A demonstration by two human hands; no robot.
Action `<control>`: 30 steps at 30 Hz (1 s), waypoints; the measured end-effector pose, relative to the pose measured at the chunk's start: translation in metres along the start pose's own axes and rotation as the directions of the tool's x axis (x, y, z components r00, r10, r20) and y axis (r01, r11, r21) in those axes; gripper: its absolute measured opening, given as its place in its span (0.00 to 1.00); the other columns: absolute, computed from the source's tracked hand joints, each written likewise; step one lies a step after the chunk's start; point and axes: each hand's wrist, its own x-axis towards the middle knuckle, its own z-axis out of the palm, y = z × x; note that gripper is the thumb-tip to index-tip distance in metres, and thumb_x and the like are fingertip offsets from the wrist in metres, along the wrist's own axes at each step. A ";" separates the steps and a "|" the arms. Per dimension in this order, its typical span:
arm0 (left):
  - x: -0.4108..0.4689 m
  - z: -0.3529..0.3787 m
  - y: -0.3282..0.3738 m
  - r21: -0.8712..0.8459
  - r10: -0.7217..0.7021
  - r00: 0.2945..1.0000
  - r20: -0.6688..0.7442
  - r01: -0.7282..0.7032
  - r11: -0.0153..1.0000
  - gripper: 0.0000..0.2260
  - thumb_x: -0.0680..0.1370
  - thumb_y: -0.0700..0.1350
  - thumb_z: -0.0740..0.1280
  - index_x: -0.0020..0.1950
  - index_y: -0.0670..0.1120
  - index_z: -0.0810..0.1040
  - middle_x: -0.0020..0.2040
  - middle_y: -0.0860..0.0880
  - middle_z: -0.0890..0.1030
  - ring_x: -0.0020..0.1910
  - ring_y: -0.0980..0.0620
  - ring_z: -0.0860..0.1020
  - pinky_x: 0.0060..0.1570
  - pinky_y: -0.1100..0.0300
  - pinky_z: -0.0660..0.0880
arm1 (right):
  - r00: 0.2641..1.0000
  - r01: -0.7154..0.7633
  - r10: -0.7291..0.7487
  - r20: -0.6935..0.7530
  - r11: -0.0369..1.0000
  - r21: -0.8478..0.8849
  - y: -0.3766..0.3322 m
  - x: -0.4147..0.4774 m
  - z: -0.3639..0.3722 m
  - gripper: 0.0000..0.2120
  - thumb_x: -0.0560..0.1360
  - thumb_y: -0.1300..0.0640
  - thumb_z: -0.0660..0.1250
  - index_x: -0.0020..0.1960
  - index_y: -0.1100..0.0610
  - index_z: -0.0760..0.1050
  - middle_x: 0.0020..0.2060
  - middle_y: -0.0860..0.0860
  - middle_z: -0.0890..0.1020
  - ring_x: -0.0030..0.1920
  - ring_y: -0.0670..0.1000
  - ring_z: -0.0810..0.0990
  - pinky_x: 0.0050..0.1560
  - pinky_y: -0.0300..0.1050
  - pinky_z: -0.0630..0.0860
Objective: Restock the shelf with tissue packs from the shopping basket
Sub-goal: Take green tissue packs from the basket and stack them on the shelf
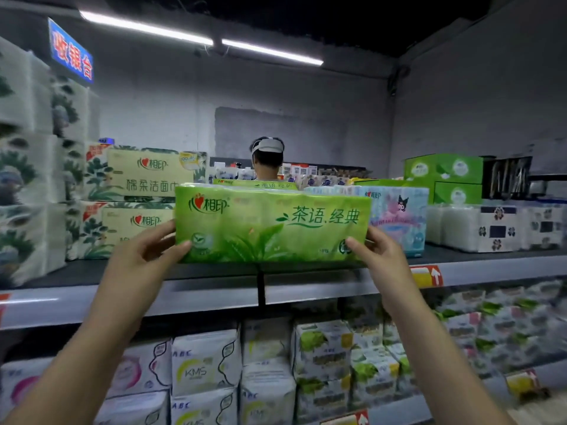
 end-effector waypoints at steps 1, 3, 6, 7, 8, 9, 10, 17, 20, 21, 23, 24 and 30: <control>0.008 0.002 -0.001 0.022 0.007 1.000 0.010 -0.007 1.000 0.17 0.74 0.35 0.69 0.55 0.56 0.79 0.47 0.67 0.81 0.48 0.68 0.80 0.45 0.77 0.73 | 1.000 0.009 -0.009 -0.001 1.000 -0.015 0.005 0.008 0.000 0.15 0.75 0.55 0.68 0.61 0.56 0.76 0.56 0.49 0.82 0.58 0.49 0.78 0.62 0.52 0.74; 0.019 0.006 -0.005 0.058 0.010 1.000 0.013 -0.010 0.998 0.17 0.73 0.34 0.70 0.52 0.56 0.80 0.45 0.68 0.81 0.47 0.68 0.80 0.48 0.75 0.75 | 1.000 0.025 -0.026 -0.008 0.999 -0.046 0.012 0.021 0.001 0.16 0.75 0.57 0.68 0.62 0.58 0.76 0.56 0.50 0.82 0.58 0.50 0.79 0.61 0.50 0.75; 0.029 0.013 -0.014 0.137 -0.001 1.000 0.026 -0.003 0.991 0.14 0.72 0.33 0.70 0.51 0.50 0.83 0.46 0.59 0.85 0.45 0.63 0.82 0.50 0.72 0.76 | 0.998 0.044 -0.048 -0.030 0.993 -0.110 0.026 0.034 0.003 0.12 0.76 0.58 0.68 0.59 0.58 0.77 0.53 0.51 0.83 0.56 0.51 0.80 0.59 0.50 0.76; 0.032 0.014 -0.018 0.163 -0.012 1.000 0.025 0.008 0.987 0.13 0.72 0.33 0.71 0.54 0.46 0.83 0.49 0.54 0.85 0.45 0.61 0.82 0.50 0.72 0.76 | 0.998 0.044 -0.049 -0.033 0.990 -0.132 0.031 0.036 0.004 0.11 0.76 0.59 0.68 0.58 0.58 0.78 0.52 0.50 0.83 0.55 0.51 0.80 0.58 0.51 0.76; 0.035 0.016 -0.022 0.185 -0.023 1.000 0.020 0.019 0.983 0.13 0.72 0.33 0.71 0.56 0.42 0.82 0.51 0.50 0.84 0.44 0.60 0.82 0.49 0.73 0.76 | 0.998 0.042 -0.048 -0.036 0.988 -0.150 0.035 0.038 0.005 0.10 0.76 0.59 0.68 0.57 0.57 0.78 0.51 0.50 0.83 0.54 0.51 0.81 0.58 0.51 0.76; 0.036 0.018 -0.027 0.209 -0.033 0.999 0.017 0.029 0.977 0.14 0.72 0.33 0.71 0.57 0.41 0.81 0.51 0.48 0.84 0.43 0.61 0.82 0.47 0.75 0.75 | 0.998 0.040 -0.047 -0.039 0.985 -0.166 0.037 0.039 0.005 0.10 0.76 0.60 0.68 0.57 0.56 0.78 0.51 0.50 0.83 0.54 0.51 0.81 0.57 0.51 0.76; 0.037 0.019 -0.031 0.233 -0.046 0.999 0.016 0.040 0.972 0.14 0.71 0.34 0.72 0.56 0.40 0.82 0.50 0.47 0.84 0.43 0.61 0.82 0.46 0.76 0.75 | 0.998 0.037 -0.046 -0.042 0.982 -0.183 0.039 0.040 0.006 0.10 0.76 0.60 0.68 0.57 0.55 0.79 0.50 0.49 0.83 0.53 0.51 0.81 0.56 0.50 0.76; 0.044 0.016 -0.043 0.464 -0.016 0.999 0.047 -0.008 0.886 0.09 0.68 0.40 0.76 0.46 0.50 0.85 0.37 0.62 0.83 0.40 0.65 0.80 0.41 0.73 0.71 | 0.996 0.041 -0.067 -0.058 0.930 -0.366 0.046 0.043 0.011 0.11 0.75 0.56 0.68 0.57 0.55 0.79 0.44 0.45 0.81 0.47 0.49 0.79 0.46 0.43 0.73; 0.042 0.017 -0.041 0.523 0.005 0.998 0.060 -0.036 0.851 0.07 0.68 0.41 0.76 0.44 0.49 0.84 0.38 0.59 0.83 0.40 0.60 0.79 0.39 0.71 0.70 | 0.995 0.052 -0.083 -0.061 0.916 -0.398 0.049 0.042 0.011 0.12 0.76 0.56 0.67 0.59 0.55 0.77 0.44 0.46 0.80 0.47 0.49 0.78 0.45 0.42 0.72; 0.041 0.018 -0.041 0.534 0.020 0.997 0.069 -0.054 0.844 0.07 0.69 0.41 0.76 0.44 0.50 0.84 0.37 0.60 0.83 0.39 0.61 0.78 0.38 0.73 0.70 | 0.993 0.067 -0.100 -0.058 0.907 -0.416 0.049 0.040 0.011 0.12 0.76 0.56 0.67 0.59 0.56 0.76 0.44 0.46 0.79 0.46 0.49 0.78 0.45 0.42 0.72; 0.039 0.019 -0.039 0.563 0.040 0.995 0.096 -0.087 0.822 0.06 0.70 0.41 0.75 0.42 0.52 0.83 0.37 0.62 0.82 0.38 0.64 0.77 0.35 0.77 0.67 | 0.989 0.092 -0.133 -0.059 0.885 -0.457 0.050 0.037 0.013 0.11 0.77 0.55 0.66 0.59 0.56 0.75 0.44 0.47 0.78 0.45 0.49 0.77 0.44 0.43 0.72; 0.038 0.019 -0.038 0.581 0.041 0.993 0.111 -0.098 0.808 0.07 0.70 0.42 0.75 0.41 0.54 0.82 0.37 0.61 0.82 0.38 0.64 0.77 0.35 0.78 0.67 | 0.986 0.105 -0.153 -0.061 0.870 -0.481 0.050 0.035 0.013 0.11 0.78 0.55 0.65 0.59 0.56 0.75 0.44 0.47 0.78 0.44 0.49 0.76 0.43 0.43 0.71; 0.036 0.018 -0.041 0.625 0.008 0.989 0.146 -0.099 0.774 0.14 0.68 0.45 0.77 0.52 0.46 0.83 0.45 0.49 0.85 0.42 0.62 0.80 0.50 0.62 0.76 | 0.973 0.157 -0.228 -0.034 0.762 -0.628 0.054 0.030 0.015 0.13 0.79 0.53 0.62 0.60 0.59 0.71 0.44 0.50 0.78 0.41 0.50 0.73 0.37 0.44 0.65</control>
